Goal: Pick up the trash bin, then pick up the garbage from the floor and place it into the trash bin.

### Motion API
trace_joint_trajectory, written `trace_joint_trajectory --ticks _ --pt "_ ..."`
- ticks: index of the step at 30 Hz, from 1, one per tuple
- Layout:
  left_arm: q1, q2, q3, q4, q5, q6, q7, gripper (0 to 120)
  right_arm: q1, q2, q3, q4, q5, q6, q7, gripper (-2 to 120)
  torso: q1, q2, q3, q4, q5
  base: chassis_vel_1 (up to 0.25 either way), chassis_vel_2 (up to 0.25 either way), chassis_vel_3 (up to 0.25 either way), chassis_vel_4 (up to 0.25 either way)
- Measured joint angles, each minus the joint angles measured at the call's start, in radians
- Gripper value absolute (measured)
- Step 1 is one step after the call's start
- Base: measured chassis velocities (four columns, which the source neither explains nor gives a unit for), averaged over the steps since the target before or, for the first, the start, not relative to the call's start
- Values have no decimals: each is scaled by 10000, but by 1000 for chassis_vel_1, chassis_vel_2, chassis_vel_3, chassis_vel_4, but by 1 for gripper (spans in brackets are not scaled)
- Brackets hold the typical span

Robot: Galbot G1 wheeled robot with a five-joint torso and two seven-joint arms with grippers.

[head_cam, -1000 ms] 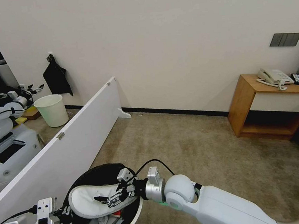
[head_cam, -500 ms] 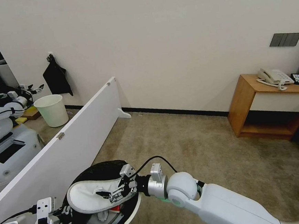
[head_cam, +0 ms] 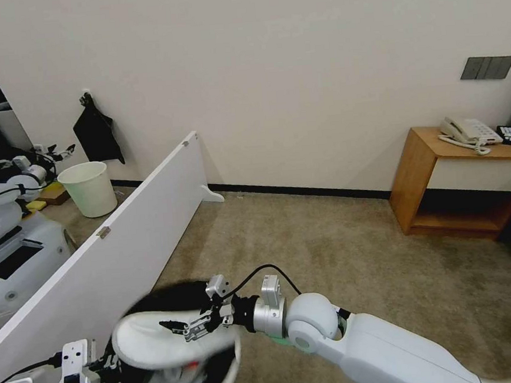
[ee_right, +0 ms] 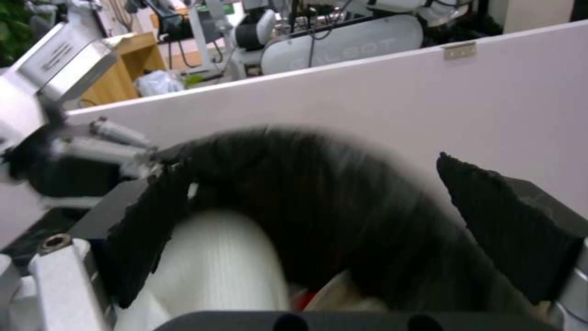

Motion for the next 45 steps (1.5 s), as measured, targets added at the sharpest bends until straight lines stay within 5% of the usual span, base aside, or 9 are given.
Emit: trace_joint_trajectory --ticks 31,45 --pt "11 8 -11 -42 -107 -29 44 3 -173 -136 640 352 782 130 -308 100 1 0 0 0 2 0 0 0 0" --pt "-104 -162 -59 104 -23 -39 97 3 -1484 -1617 3423 858 172 1177 2248 100 0 0 0 -5 5 0 0 0 0"
